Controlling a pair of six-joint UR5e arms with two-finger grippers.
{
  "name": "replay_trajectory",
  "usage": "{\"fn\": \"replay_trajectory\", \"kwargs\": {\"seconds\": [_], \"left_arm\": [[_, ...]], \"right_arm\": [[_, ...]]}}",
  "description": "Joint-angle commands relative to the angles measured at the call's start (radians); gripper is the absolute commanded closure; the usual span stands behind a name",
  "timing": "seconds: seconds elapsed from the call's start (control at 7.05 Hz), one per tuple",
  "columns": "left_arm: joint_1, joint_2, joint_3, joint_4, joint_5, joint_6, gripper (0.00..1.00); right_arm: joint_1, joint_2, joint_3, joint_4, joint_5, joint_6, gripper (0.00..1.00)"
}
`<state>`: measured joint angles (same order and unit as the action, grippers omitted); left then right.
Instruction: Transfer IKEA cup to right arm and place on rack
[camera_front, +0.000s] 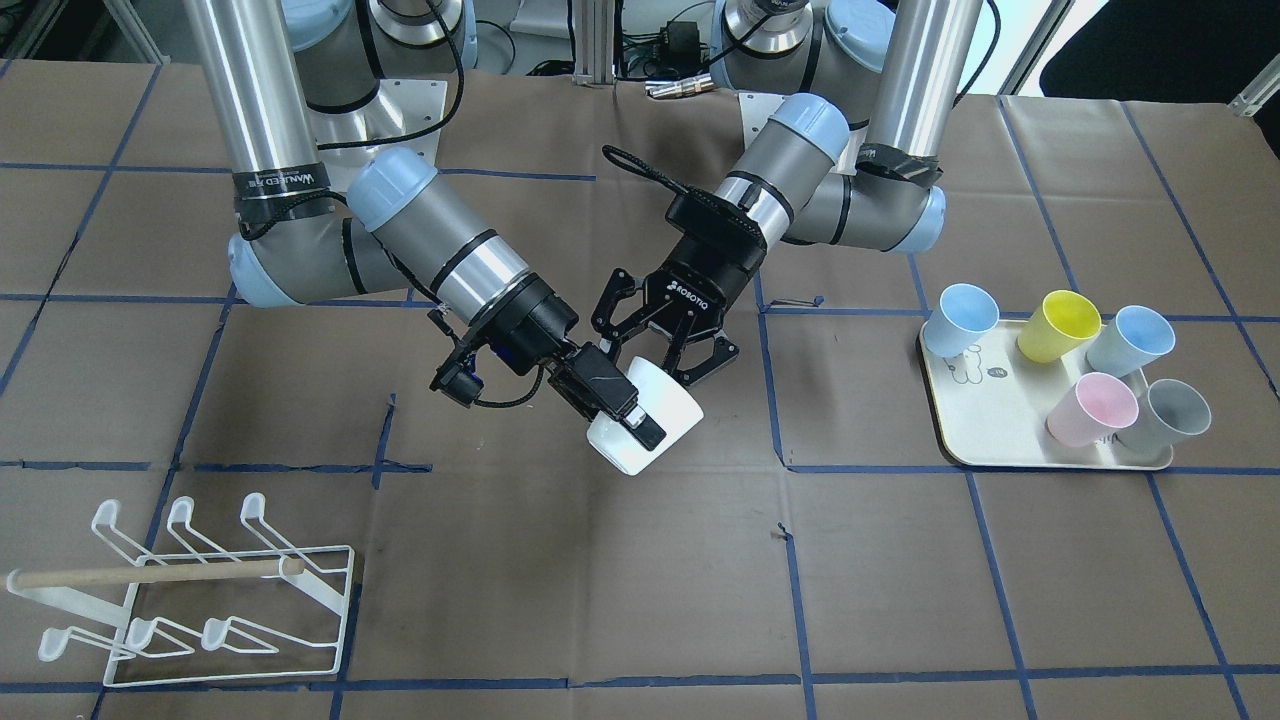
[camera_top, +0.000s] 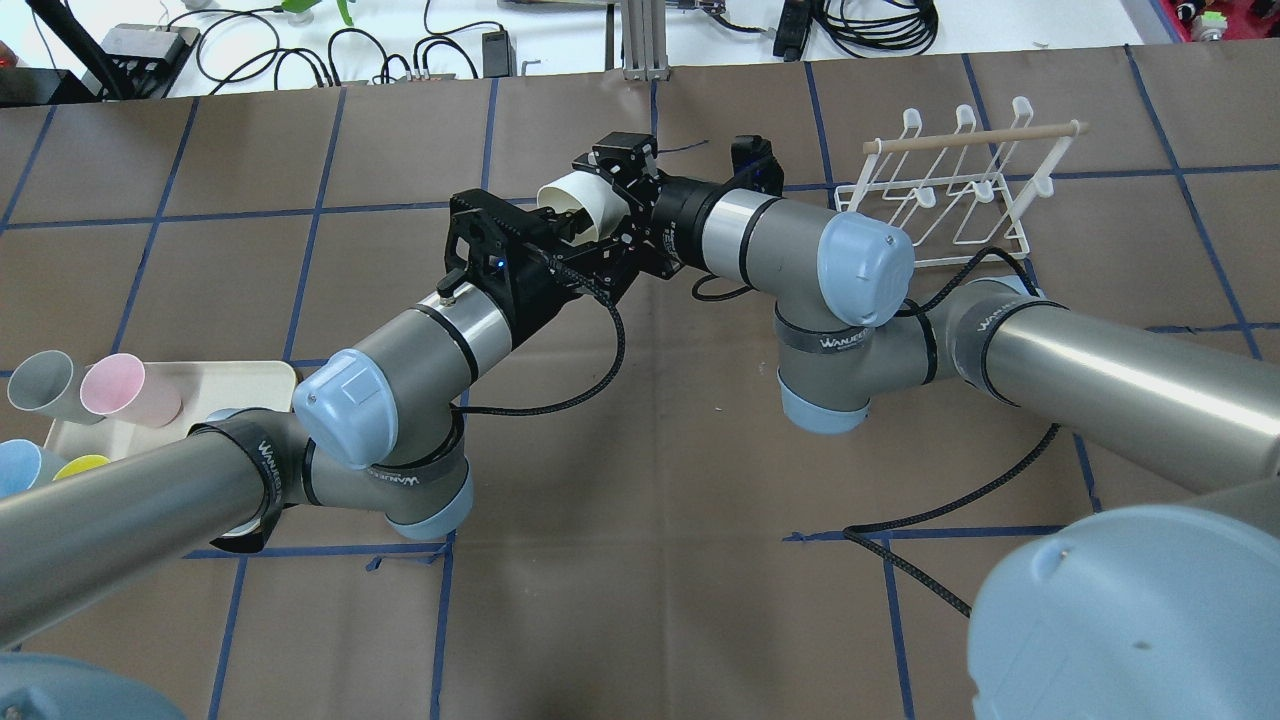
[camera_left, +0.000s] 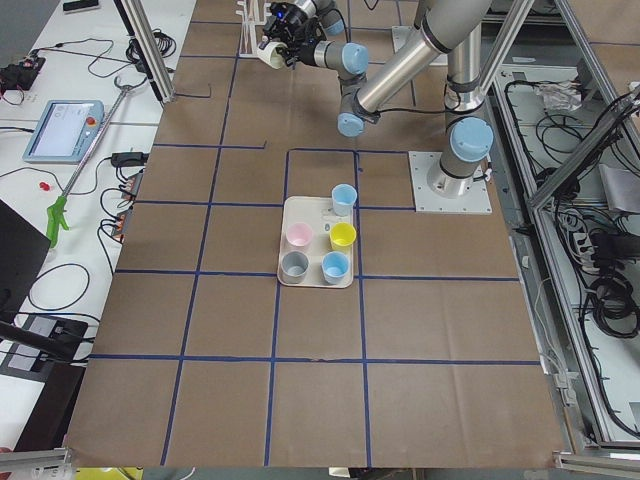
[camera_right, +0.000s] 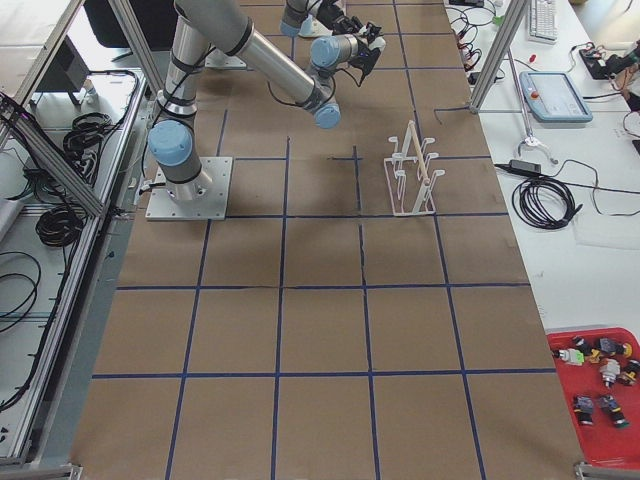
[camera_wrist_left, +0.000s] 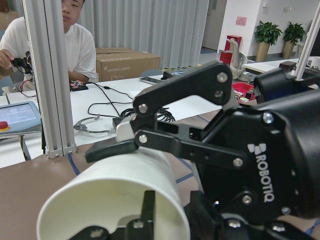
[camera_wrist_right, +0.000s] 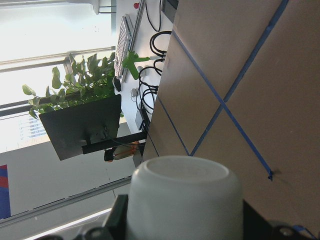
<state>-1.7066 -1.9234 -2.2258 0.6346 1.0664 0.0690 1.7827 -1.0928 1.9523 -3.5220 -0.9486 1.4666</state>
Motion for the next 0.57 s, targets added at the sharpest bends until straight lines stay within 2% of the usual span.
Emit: {"fn": "replay_trajectory", "kwargs": {"seconds": [0.0, 0.43], "left_arm": [[-0.001, 0.012, -0.003, 0.001, 0.000, -0.011, 0.01], [0.002, 0.049, -0.034, -0.001, 0.001, -0.011, 0.01]], "right_arm": [[0.000, -0.001, 0.001, 0.000, 0.004, 0.000, 0.53], [-0.032, -0.009, -0.019, 0.002, 0.005, 0.000, 0.53]]}}
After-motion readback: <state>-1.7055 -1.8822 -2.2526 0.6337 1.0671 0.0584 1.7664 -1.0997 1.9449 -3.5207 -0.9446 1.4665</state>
